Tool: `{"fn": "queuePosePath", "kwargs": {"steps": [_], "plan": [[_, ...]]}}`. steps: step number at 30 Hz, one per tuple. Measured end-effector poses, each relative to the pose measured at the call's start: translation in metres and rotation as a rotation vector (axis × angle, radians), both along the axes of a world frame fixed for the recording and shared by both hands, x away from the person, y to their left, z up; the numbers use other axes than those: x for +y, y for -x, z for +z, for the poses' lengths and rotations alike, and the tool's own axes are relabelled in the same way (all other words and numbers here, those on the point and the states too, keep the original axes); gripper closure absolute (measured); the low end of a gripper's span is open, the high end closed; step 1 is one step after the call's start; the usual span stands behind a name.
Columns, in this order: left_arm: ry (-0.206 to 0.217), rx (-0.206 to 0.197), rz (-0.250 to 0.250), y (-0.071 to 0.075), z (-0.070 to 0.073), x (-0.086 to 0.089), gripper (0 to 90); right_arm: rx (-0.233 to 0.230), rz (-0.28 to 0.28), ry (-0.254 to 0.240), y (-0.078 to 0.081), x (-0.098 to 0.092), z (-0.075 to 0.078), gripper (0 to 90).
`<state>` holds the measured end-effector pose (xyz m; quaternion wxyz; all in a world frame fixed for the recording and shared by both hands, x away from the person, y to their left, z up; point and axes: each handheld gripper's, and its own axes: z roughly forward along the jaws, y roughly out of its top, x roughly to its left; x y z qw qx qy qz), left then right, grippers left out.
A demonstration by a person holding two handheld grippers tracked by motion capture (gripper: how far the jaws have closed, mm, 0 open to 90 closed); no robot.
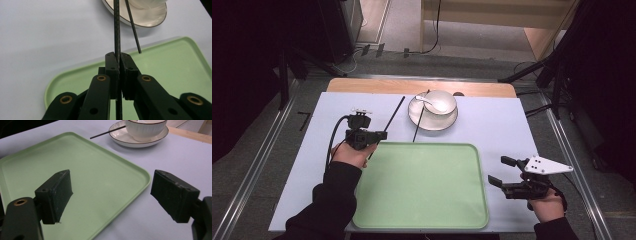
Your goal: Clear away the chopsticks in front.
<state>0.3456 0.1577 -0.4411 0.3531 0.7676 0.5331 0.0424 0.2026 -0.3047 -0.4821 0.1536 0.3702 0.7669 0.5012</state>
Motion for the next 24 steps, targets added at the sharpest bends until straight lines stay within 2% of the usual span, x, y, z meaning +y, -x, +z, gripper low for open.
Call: {"fn": "queuePosePath", "kwargs": {"steps": [9,10,13,15,24], "plan": [[0.004,0.044,0.019,0.033,-0.014,0.017,86.7,0.0,0.008,0.001,-0.004,0.002,0.0,17.9],[0.008,0.051,0.019,0.037,-0.016,0.017,86.7,0.001,0.009,0.003,-0.005,0.003,0.0,17.9],[-0.015,0.067,0.016,0.048,-0.019,0.017,86.6,-0.001,0.014,0.001,-0.007,0.004,0.0,17.9],[-0.007,0.079,0.018,0.056,-0.021,0.019,86.6,-0.001,0.017,0.003,-0.008,0.005,0.0,17.9],[-0.025,0.12,0.015,0.092,-0.036,0.021,86.5,-0.005,0.033,0.004,-0.01,0.007,0.001,17.9]]}}
